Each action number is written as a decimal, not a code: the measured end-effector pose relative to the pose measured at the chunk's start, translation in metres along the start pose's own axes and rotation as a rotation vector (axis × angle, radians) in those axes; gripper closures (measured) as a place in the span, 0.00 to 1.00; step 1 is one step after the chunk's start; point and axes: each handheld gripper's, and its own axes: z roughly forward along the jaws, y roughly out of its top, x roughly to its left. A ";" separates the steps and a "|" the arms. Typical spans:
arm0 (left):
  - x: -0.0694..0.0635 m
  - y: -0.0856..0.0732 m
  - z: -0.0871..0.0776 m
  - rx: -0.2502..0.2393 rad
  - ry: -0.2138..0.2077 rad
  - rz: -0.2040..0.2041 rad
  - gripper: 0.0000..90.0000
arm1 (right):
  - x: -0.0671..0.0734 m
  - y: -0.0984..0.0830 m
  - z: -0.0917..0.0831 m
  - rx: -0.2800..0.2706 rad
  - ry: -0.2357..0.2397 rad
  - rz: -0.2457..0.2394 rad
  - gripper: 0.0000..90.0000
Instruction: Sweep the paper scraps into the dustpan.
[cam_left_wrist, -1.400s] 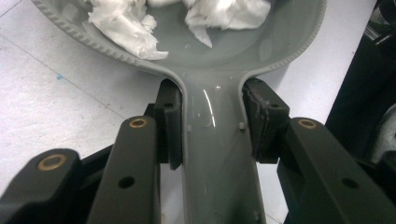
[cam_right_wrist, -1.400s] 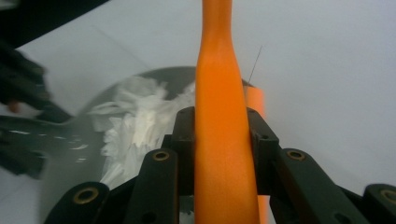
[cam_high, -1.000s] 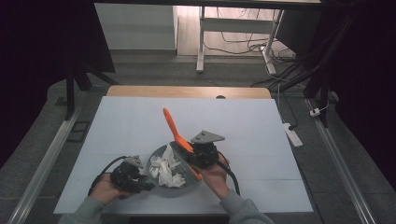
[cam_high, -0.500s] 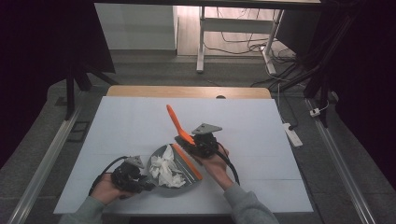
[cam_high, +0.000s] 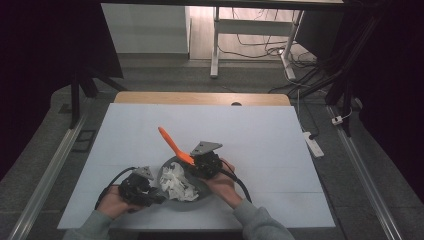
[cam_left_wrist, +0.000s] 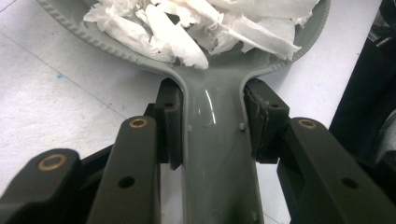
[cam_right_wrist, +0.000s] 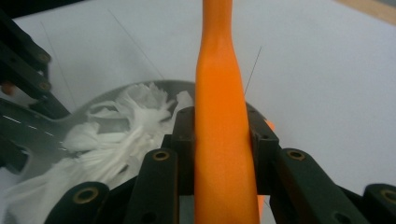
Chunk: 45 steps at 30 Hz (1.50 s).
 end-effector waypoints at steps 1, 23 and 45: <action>0.000 0.000 0.000 -0.003 0.001 -0.001 0.68 | -0.001 0.001 -0.004 -0.015 -0.004 0.005 0.78; 0.004 -0.002 -0.001 -0.056 0.035 -0.005 0.68 | -0.033 -0.006 -0.052 -0.097 -0.115 0.081 0.78; 0.010 -0.002 -0.015 -0.205 0.072 -0.096 0.68 | -0.063 -0.024 -0.095 -0.181 -0.131 0.168 0.78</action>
